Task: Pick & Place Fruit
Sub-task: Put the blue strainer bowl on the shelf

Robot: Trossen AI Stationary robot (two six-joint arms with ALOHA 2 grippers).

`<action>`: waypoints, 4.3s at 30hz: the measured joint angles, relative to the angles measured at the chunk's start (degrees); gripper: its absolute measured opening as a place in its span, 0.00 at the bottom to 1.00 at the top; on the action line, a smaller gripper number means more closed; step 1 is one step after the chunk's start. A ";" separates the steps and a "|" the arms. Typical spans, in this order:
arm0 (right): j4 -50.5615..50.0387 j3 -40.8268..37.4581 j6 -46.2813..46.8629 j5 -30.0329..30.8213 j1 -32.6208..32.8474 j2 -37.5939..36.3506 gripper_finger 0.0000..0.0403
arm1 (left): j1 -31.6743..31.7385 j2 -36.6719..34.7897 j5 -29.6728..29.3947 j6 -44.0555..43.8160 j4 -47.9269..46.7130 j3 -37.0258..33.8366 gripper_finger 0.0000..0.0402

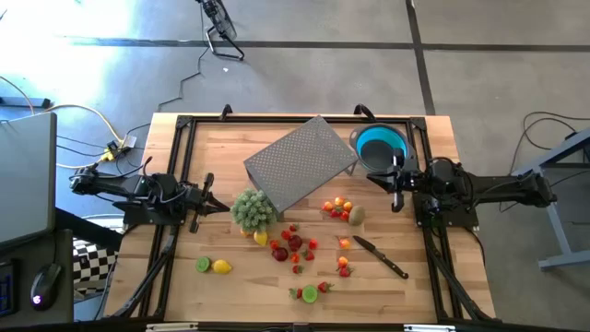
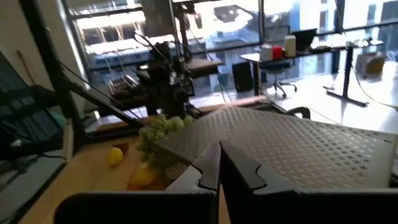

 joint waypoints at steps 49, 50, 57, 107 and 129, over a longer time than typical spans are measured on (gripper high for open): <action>-67.32 42.97 30.41 10.24 -0.01 43.78 0.00 | 0.00 0.00 0.04 0.00 -0.03 0.02 0.00; -68.21 43.24 30.41 10.54 -0.02 44.50 0.00 | 0.00 0.00 0.04 0.00 -0.02 0.02 0.00; -71.96 43.36 30.32 14.52 -0.80 49.02 0.00 | 0.00 0.00 0.04 0.00 -0.02 0.02 0.00; -66.75 43.32 17.19 18.44 -4.99 53.13 0.74 | 0.00 0.02 0.02 1.53 -0.04 0.02 0.00; -68.73 39.87 11.70 17.10 -15.08 53.58 0.74 | -0.02 0.00 0.00 2.16 -0.04 0.02 0.00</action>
